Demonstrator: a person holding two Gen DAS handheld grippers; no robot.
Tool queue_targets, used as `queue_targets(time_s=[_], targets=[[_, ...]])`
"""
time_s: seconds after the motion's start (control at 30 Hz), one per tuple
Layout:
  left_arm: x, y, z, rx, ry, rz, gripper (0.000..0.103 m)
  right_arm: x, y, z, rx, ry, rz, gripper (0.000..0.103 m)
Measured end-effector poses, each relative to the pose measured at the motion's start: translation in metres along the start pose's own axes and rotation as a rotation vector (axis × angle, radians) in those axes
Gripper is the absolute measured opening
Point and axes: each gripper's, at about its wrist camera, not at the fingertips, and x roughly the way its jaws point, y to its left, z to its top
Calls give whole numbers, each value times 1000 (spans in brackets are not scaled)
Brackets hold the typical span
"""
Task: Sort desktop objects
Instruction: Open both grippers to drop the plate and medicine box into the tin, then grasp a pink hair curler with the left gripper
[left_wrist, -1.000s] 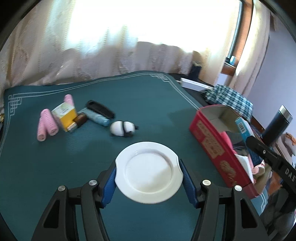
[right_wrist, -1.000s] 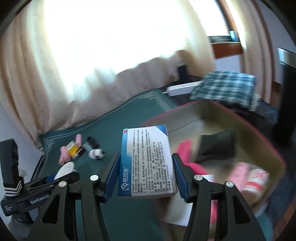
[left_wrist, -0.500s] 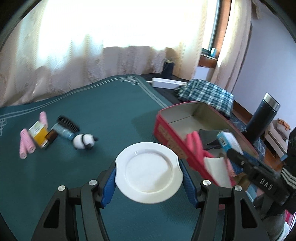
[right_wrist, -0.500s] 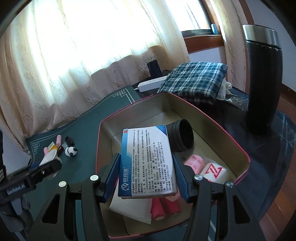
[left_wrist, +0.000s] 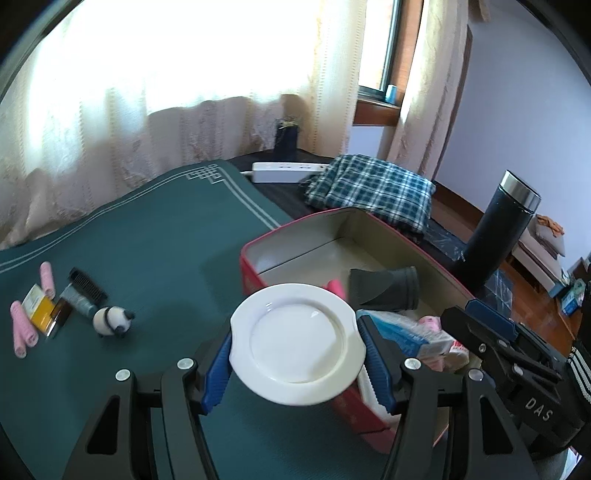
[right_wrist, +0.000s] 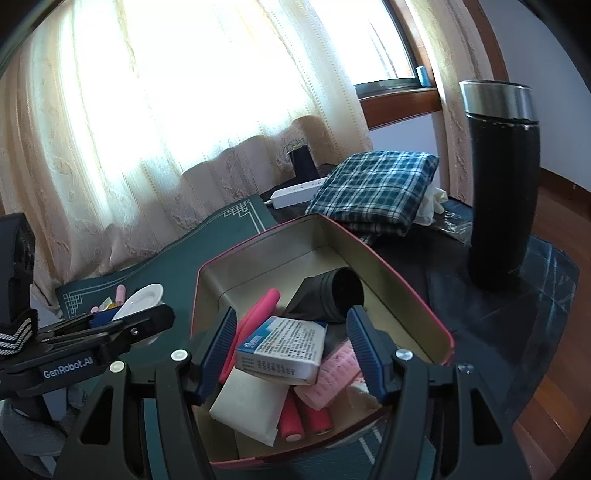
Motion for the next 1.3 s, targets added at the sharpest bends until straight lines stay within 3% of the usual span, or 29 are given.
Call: queue_targets(time_s=[0.3,0.37,0.4,0.5,0.63,0.77,0.93,1.0,1.2,1.3], targets=[[22,-15,20,27,-4,-40,65,-2,-9,2,1,-8,-57,66],[26,-17,22,33,1,-54,69,-2,-10,2,0,-8,-62,66],[27,-18,23,38,2,-57,76,-2,-10,2,0,-6,-63,66],[28,-16,22,43,-1,-54,78,1,-8,1,-4,-2,-71,66],[26,-1,20,9,-2,-40,78,5,-3,0,-19,6,-89,66],[23,19,18,-39,-7,-22,78,9,5,-1,-84,20,-160,66],[18,37,11,-71,-8,-4,78,28,17,-6,-182,113,-221,69],[18,44,7,-80,-3,4,78,26,21,-8,-199,109,-227,70],[13,67,-7,-129,3,16,78,21,42,1,-232,80,-153,72],[8,79,-13,-157,3,21,78,32,50,5,-223,129,-64,73]])
